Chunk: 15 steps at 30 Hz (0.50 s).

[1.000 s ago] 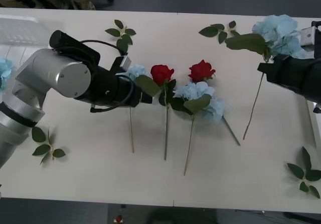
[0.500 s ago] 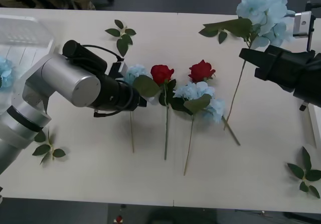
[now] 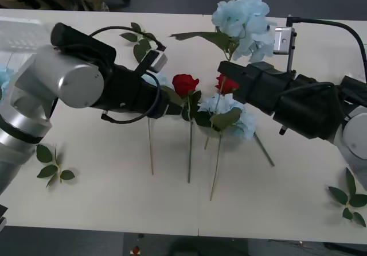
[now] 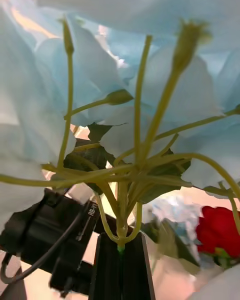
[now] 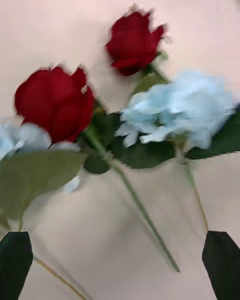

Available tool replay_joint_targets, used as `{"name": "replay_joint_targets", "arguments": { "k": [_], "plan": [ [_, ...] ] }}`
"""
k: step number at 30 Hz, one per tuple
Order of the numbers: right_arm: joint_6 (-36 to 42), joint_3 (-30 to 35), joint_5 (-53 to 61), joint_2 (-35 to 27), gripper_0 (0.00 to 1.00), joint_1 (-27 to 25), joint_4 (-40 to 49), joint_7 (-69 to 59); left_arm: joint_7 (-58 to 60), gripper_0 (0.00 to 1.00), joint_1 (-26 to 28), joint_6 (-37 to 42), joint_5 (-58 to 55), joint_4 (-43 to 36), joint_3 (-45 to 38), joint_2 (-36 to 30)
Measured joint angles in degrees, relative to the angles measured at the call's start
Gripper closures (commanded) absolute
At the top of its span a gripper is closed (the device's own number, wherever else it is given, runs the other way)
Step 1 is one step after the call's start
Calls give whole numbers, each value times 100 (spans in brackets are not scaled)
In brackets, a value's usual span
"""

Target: Put the red flowers into the right box and the blue flowers into the left box

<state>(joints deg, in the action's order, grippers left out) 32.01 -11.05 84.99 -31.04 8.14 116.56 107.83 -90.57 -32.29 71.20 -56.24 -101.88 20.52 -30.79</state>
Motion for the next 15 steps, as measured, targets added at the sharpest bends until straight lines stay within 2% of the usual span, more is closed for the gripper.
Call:
{"name": "replay_joint_targets", "arguments": {
  "k": [4,10,15],
  "plan": [
    [-314,-299,0,0,100,137,-1,1,-589,0,231,58,-1114,-54,-534,-34],
    [-473,-570,5,0,100,265,-1,14,-2636,0,358,699,-1974,-52,-991,-236],
    [-473,-575,163,4,100,274,-1,37,-2815,0,358,768,-2666,36,-1038,-247]
  ]
}}
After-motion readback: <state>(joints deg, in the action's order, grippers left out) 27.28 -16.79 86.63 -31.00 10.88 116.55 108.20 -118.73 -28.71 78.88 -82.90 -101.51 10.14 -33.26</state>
